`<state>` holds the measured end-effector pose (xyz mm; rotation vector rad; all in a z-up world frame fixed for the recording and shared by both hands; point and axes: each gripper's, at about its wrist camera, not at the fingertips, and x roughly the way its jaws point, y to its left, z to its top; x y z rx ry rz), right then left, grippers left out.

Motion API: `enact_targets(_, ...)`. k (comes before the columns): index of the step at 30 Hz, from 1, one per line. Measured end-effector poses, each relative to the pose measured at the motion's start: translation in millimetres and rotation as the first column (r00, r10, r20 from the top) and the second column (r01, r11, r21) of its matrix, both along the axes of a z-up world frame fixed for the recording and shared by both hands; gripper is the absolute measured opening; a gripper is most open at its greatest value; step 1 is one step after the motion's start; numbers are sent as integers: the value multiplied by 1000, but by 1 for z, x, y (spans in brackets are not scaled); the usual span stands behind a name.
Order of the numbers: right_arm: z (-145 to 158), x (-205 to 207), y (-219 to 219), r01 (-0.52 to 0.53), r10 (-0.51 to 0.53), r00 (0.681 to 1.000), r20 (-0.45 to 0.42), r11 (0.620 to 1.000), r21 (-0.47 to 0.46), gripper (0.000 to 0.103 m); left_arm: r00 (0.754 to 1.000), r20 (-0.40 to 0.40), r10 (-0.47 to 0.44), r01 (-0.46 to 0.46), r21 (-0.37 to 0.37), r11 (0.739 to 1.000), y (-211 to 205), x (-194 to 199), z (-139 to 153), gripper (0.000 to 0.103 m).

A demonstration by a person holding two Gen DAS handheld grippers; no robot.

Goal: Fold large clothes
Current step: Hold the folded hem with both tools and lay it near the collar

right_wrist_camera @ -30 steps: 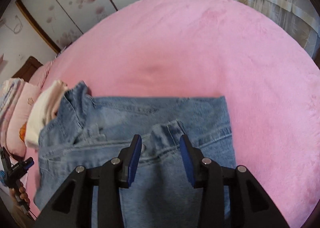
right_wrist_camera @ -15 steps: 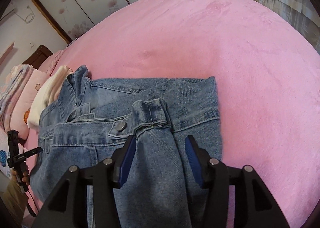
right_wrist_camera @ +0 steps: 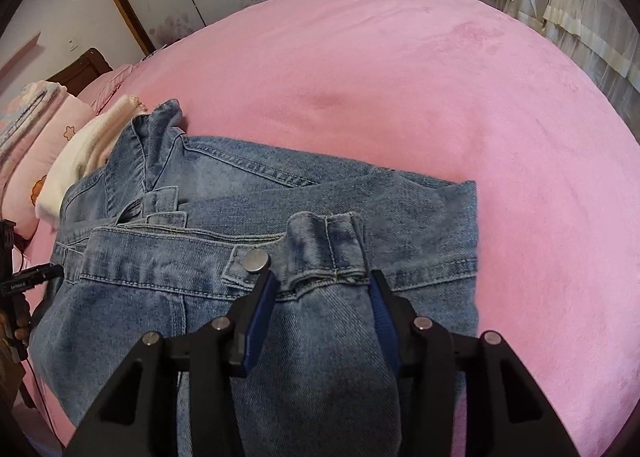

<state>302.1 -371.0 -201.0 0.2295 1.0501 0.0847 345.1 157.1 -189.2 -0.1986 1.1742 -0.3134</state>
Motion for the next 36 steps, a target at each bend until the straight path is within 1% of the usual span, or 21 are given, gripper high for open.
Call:
enact_targets(4, 1, -2, 2, 2, -1, 1000, 8, 1000, -20, 43, 1000, 2, 18, -18, -17, 1000, 5, -2, 0, 47)
enact_targets(6, 2, -4, 4, 3, -3, 1000, 12, 999, -37, 38, 1000, 15, 27, -27, 7, 1000, 1, -3, 2, 36)
enact_targets(8, 5, -6, 8, -1, 3, 1000, 22, 998, -68, 31, 998, 41, 54, -57, 65, 996, -5, -8, 7, 31)
enact_targets(9, 6, -7, 11, -1, 3, 1000, 25, 996, -86, 29, 995, 60, 77, -82, 99, 992, -6, -13, 13, 27)
enact_targets(11, 12, -12, 19, 3, 3, 999, 42, 990, -143, 26, 988, 90, 124, -135, 140, 981, -10, -18, 21, 23)
enact_targets(12, 14, -16, 22, 10, -1, 999, 52, 986, -164, 25, 981, 122, 150, -169, 167, 971, -15, -25, 29, 22)
enact_targets(14, 22, -24, 26, 29, -14, 996, 83, 982, -188, 23, 971, 168, 169, -204, 216, 955, -21, -33, 38, 21)
enact_targets(17, 38, -39, 30, 66, -34, 989, 147, 975, -214, 22, 955, 247, 163, -232, 283, 930, -31, -45, 56, 21)
enact_targets(20, 59, -50, 33, 87, -38, 976, 214, 970, -226, 22, 933, 325, 153, -256, 304, 917, -40, -52, 79, 21)
enact_targets(23, 87, -52, 36, 107, -36, 956, 290, 967, -232, 22, 900, 415, 136, -284, 318, 905, -47, -56, 107, 21)
enact_targets(26, 111, -46, 39, 138, -47, 932, 360, 963, -232, 21, 861, 487, 151, -330, 308, 892, -50, -48, 131, 20)
enact_targets(27, 120, -42, 39, 155, -52, 919, 391, 960, -235, 21, 853, 499, 153, -340, 307, 889, -49, -45, 136, 20)
enact_targets(29, 129, -31, 39, 179, -62, 902, 427, 954, -240, 21, 836, 524, 162, -360, 301, 883, -49, -30, 145, 20)
enact_targets(31, 132, -12, 36, 194, -76, 896, 437, 953, -232, 21, 834, 526, 163, -368, 311, 876, -51, -12, 143, 21)
enact_targets(32, 129, 0, 35, 198, -81, 899, 431, 952, -233, 21, 834, 528, 160, -374, 328, 867, -53, 0, 137, 21)
enact_targets(33, 123, 12, 35, 198, -81, 903, 422, 950, -243, 21, 837, 524, 158, -378, 344, 860, -55, 9, 130, 21)
enact_targets(35, 108, 33, 35, 200, -85, 916, 393, 944, -261, 21, 850, 498, 172, -391, 377, 840, -59, 31, 108, 21)
enact_targets(36, 97, 45, 36, 197, -88, 925, 371, 943, -268, 21, 856, 486, 179, -393, 386, 835, -60, 40, 98, 20)
